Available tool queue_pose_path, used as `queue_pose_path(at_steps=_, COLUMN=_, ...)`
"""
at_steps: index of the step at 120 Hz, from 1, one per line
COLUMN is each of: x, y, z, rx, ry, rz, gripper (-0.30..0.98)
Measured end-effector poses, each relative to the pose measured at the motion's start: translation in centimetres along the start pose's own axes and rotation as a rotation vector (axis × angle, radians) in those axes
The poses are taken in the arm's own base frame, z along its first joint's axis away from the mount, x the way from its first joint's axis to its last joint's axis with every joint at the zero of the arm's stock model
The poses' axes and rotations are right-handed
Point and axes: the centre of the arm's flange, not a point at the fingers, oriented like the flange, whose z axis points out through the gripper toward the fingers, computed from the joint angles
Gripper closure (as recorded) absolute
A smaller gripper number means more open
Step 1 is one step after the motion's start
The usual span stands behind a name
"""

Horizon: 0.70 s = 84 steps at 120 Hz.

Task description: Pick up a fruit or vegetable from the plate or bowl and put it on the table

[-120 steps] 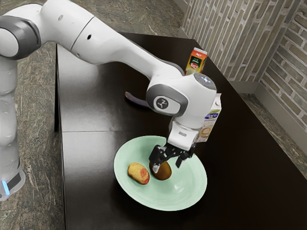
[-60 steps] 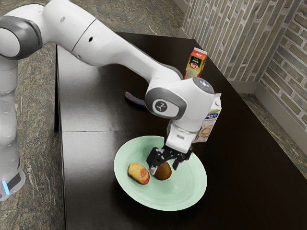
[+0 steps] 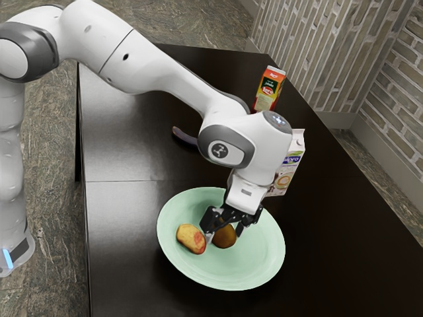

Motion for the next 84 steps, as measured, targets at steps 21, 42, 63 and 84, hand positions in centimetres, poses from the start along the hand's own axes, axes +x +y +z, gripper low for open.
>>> queue_pose_path(at_steps=21, x=-0.3, y=-0.2, z=0.0, rx=0.002, ry=-0.002, rz=-0.005, gripper=0.0)
queue_pose_path(at_steps=42, x=-0.5, y=-0.4, z=0.1, rx=0.002, ry=-0.006, rz=-0.007, gripper=0.0)
queue_pose_path(at_steps=63, x=-1.6, y=-1.1, z=0.2, rx=0.0, ry=-0.011, rz=-0.026, gripper=0.0)
queue_pose_path(at_steps=84, x=-1.5, y=-1.0, z=0.2, rx=0.004, ry=-0.014, rz=-0.021, gripper=0.17)
